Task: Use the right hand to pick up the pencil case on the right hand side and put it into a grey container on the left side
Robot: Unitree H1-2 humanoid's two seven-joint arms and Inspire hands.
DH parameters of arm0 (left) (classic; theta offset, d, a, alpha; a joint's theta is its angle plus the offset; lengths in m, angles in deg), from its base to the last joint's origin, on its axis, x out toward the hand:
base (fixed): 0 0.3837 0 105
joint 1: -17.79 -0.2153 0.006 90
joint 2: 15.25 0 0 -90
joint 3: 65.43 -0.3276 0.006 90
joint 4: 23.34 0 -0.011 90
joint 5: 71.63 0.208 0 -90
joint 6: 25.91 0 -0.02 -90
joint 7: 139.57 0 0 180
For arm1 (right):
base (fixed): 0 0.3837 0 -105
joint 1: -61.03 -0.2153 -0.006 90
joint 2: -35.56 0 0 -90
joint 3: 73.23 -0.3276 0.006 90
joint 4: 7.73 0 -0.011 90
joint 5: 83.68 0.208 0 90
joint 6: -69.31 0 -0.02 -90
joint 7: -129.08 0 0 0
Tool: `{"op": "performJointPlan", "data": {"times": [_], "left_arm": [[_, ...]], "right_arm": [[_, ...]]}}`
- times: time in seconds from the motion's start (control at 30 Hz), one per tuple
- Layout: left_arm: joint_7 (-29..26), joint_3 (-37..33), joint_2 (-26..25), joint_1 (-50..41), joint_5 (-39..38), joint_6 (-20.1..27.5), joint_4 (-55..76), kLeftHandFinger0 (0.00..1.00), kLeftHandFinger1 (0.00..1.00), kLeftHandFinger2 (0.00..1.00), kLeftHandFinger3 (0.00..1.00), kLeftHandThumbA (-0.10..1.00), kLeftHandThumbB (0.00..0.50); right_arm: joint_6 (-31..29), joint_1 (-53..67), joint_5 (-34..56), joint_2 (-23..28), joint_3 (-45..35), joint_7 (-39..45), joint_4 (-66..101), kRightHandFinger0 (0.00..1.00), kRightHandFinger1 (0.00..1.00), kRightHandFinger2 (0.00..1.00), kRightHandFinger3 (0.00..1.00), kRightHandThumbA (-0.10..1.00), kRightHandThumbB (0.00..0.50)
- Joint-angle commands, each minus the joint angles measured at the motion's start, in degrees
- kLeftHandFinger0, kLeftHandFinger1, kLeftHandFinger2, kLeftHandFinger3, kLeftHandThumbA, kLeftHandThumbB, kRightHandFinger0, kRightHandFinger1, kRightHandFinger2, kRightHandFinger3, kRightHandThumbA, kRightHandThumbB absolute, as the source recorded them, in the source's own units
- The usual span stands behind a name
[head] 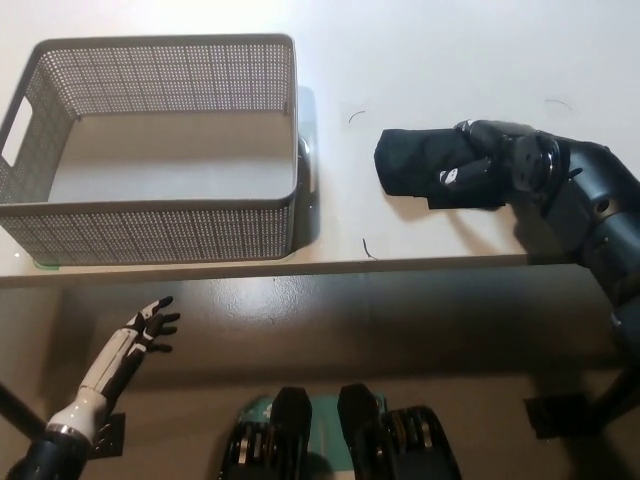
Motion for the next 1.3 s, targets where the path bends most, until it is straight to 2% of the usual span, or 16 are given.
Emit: {"op": "performJointPlan", "data": {"times": [0.0,0.3,0.4,0.43,0.47,0.5,0.53,0.57,0.63,0.73,0.83,1.0,1.03,1.1,1.17,1.27], "left_arm": [[1.0,0.1,-1.0,1.9,-1.0,2.1,0.6,0.79,0.84,0.86,0.97,1.00,0.500],[1.2,0.2,-1.0,3.1,-1.2,2.1,0.2,0.79,0.85,0.87,0.97,1.00,0.500],[1.3,0.0,-1.2,3.3,-0.9,2.1,0.5,0.78,0.84,0.87,0.99,1.00,0.500],[1.2,-0.1,-1.2,3.5,-0.7,2.1,0.6,0.78,0.84,0.88,1.00,1.00,0.500],[1.1,-0.1,-1.2,3.5,-0.5,2.1,0.6,0.79,0.84,0.88,1.00,1.00,0.500],[1.3,-0.1,-1.3,3.7,-0.7,2.1,0.5,0.79,0.84,0.88,1.00,1.00,0.500],[1.4,0.0,-1.2,3.9,-1.0,2.1,0.4,0.78,0.84,0.88,1.00,1.00,0.500],[1.3,0.0,-1.1,4.2,-1.0,2.1,-0.1,0.78,0.84,0.88,0.99,1.00,0.500],[1.6,0.1,-1.2,4.3,-1.2,2.1,-0.4,0.79,0.86,0.89,0.99,1.00,0.500],[1.9,0.1,-1.2,4.5,-1.4,2.1,-0.1,0.79,0.86,0.89,1.00,1.00,0.500],[1.8,0.0,-1.2,4.6,-1.2,2.1,0.1,0.81,0.87,0.90,1.00,1.00,0.500],[1.9,0.3,-1.1,4.8,-1.3,2.1,0.0,0.80,0.87,0.89,1.00,1.00,0.500],[2.2,0.4,-1.0,4.8,-1.5,2.1,0.1,0.80,0.87,0.89,1.00,1.00,0.500],[2.3,0.4,-1.1,4.8,-1.4,2.1,0.3,0.80,0.87,0.90,1.00,1.00,0.500],[1.9,0.3,-1.2,4.9,-0.9,2.1,0.4,0.81,0.87,0.90,1.00,1.00,0.500],[2.2,0.4,-1.1,4.9,-1.3,2.1,0.3,0.81,0.87,0.89,1.00,1.00,0.500]], "right_arm": [[1.0,1.2,-0.3,-0.6,0.6,2.0,-2.2,1.00,1.00,1.00,1.00,0.63,0.500],[3.4,1.6,2.6,-0.3,-2.1,5.1,-3.2,1.00,1.00,1.00,1.00,0.51,0.500],[4.0,1.4,2.0,-0.2,-1.8,4.3,-3.3,0.78,1.00,1.00,1.00,0.44,0.500],[3.6,1.5,0.1,-0.2,-0.1,1.6,-3.1,0.93,1.00,1.00,1.00,0.40,0.500],[0.7,2.0,-1.8,0.1,1.7,-2.4,-2.7,1.00,1.00,1.00,1.00,0.11,0.339],[0.2,2.5,-1.4,0.3,1.4,-6.1,-2.5,0.88,0.89,0.99,1.00,-0.04,0.302],[-1.1,2.7,-1.5,0.7,1.6,-9.3,-2.3,0.69,0.65,0.69,0.76,-0.09,0.224],[-2.6,2.8,-0.9,1.0,1.2,-12.0,-2.2,0.32,0.37,0.47,0.52,-0.10,0.212],[-3.9,2.8,0.1,1.3,0.3,-13.8,-2.1,0.08,0.23,0.27,0.37,-0.10,0.172],[-4.7,2.4,0.3,1.7,0.1,-15.3,-2.1,0.18,0.58,0.83,0.70,-0.10,0.186],[-6.2,2.2,1.0,2.1,-0.6,-17.0,-2.0,0.18,0.68,0.99,0.85,-0.10,0.183],[-8.6,2.3,1.8,2.5,-1.6,-19.6,-1.7,0.16,0.67,0.96,0.83,-0.10,0.197],[-8.8,2.3,1.8,2.7,-1.7,-20.1,-1.6,0.32,0.85,1.00,0.87,-0.10,0.187],[-8.8,2.2,1.8,2.8,-1.9,-20.3,-1.7,0.42,0.79,0.90,0.88,-0.10,0.185],[-8.8,2.1,2.5,2.8,-2.8,-20.5,-1.7,0.17,0.56,0.80,0.85,-0.10,0.170],[-9.8,1.9,2.4,3.0,-3.3,-21.5,-1.5,0.10,0.58,0.94,0.83,-0.10,0.193]]}}
